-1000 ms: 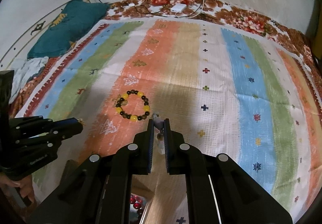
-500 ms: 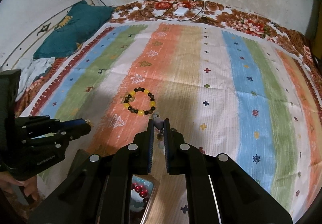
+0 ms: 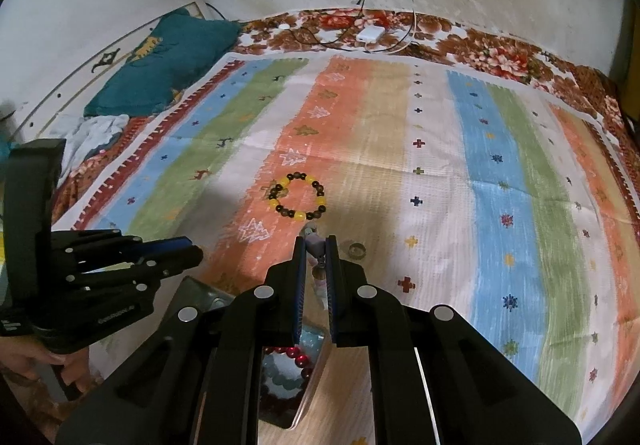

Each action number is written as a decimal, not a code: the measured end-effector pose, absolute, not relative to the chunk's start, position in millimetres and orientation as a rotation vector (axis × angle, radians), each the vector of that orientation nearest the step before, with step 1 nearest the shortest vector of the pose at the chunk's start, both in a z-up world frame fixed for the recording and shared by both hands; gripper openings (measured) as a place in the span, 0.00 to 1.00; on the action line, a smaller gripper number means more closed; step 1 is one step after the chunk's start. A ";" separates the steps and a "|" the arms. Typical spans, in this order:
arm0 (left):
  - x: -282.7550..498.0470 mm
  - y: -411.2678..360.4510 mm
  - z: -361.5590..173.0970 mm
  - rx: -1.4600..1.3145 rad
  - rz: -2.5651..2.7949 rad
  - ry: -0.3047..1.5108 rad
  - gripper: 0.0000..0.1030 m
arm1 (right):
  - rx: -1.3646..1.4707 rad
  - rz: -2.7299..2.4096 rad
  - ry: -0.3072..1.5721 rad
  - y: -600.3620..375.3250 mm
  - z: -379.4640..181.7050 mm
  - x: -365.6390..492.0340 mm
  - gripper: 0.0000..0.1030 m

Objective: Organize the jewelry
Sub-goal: 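Carry the gold ring and white bracelet over the silver tin with both tools, then open both tools to drop the ring and white bracelet into the tin, then move both tools toward the yellow-and-black bracelet and bronze ring, then grasp the yellow-and-black bead bracelet with the left tool while the right tool grasps the bronze ring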

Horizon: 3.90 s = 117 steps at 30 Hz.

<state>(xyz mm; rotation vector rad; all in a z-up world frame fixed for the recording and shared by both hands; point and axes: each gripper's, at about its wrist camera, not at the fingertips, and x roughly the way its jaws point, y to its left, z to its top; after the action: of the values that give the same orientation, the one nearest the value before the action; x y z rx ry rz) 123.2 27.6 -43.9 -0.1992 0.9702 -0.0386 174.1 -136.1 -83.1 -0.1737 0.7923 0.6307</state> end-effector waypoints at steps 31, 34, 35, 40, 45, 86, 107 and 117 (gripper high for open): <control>87.9 7.5 -43.0 -0.207 -0.065 0.967 0.13 | -0.203 0.728 0.784 -138.6 -83.6 114.8 0.10; 88.5 5.9 -44.4 -0.206 -0.065 0.972 0.13 | -0.205 0.741 0.792 -137.1 -84.9 112.1 0.10; 88.8 5.7 -44.6 -0.209 -0.065 0.975 0.13 | -0.203 0.747 0.798 -136.4 -86.1 111.6 0.10; 91.8 7.0 -48.8 -0.222 -0.067 0.999 0.34 | -0.244 0.754 0.851 -128.6 -97.6 113.0 0.19; 91.0 15.4 -47.4 -0.245 -0.037 0.990 0.42 | -0.245 0.695 0.826 -135.6 -94.3 116.7 0.46; 129.1 51.0 -47.3 -0.292 0.014 0.988 0.59 | -0.085 0.513 0.901 -166.4 -104.7 202.6 0.72; 177.1 62.8 -66.5 -0.182 0.040 1.003 0.66 | -0.178 0.473 0.910 -139.5 -127.9 237.2 0.73; 204.5 63.3 -76.9 -0.161 0.053 1.002 0.67 | -0.179 0.477 0.929 -132.3 -139.3 250.9 0.73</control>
<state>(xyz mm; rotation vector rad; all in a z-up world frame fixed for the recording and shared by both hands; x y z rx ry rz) 204.5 63.3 -76.9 -0.1609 1.0022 0.0533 250.9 -132.3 -139.3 -0.1786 0.9294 0.4772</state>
